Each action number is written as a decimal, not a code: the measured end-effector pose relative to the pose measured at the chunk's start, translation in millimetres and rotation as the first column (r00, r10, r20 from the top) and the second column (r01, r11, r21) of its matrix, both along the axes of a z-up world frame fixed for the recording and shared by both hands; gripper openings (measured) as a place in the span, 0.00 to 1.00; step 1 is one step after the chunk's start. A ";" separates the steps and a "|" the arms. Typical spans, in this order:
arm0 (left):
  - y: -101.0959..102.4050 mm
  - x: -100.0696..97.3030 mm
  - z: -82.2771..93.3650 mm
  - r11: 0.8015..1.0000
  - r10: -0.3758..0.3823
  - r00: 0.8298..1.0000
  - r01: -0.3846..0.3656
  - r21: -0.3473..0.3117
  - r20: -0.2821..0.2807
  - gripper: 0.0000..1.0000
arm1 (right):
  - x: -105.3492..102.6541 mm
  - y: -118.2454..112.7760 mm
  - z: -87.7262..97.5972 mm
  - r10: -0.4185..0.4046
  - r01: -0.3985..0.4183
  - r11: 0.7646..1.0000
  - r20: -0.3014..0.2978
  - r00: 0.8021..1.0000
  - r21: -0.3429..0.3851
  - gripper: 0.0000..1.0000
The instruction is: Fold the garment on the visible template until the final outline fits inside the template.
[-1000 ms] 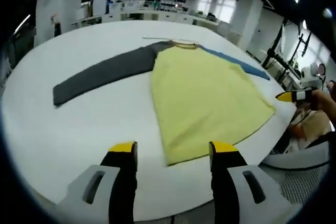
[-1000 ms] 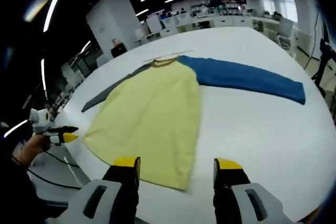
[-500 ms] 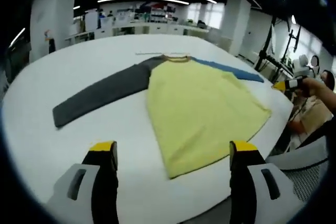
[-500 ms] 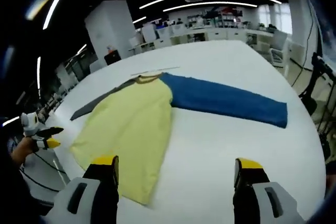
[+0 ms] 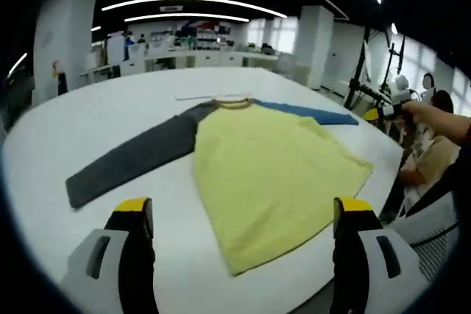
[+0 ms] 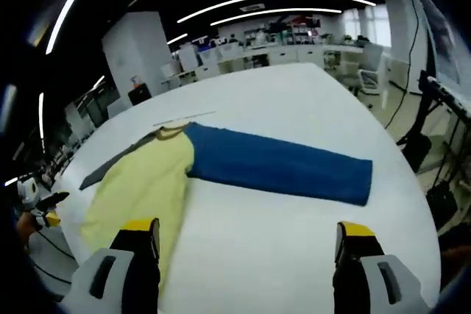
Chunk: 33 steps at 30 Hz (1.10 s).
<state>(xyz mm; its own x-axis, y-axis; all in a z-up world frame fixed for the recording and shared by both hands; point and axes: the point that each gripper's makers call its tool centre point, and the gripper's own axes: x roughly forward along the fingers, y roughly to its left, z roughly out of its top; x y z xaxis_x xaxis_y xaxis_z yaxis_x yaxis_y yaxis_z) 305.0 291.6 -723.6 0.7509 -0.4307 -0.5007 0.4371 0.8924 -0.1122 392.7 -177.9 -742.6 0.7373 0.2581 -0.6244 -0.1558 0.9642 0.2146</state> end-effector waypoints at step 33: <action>-4.7 14.5 12.2 1.000 -0.003 0.997 0.002 0.014 0.082 0.95 | 31.5 -104.0 -50.5 -0.283 0.270 0.950 -0.066 0.957 -0.160 0.22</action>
<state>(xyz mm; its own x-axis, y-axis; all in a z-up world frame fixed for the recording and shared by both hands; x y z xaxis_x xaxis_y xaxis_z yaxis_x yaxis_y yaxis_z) 319.6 286.9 -711.4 0.7885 -0.4265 -0.4432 0.4468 0.8924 -0.0638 424.2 -281.9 -793.1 0.7080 -0.0481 -0.7046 0.1340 0.9887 0.0671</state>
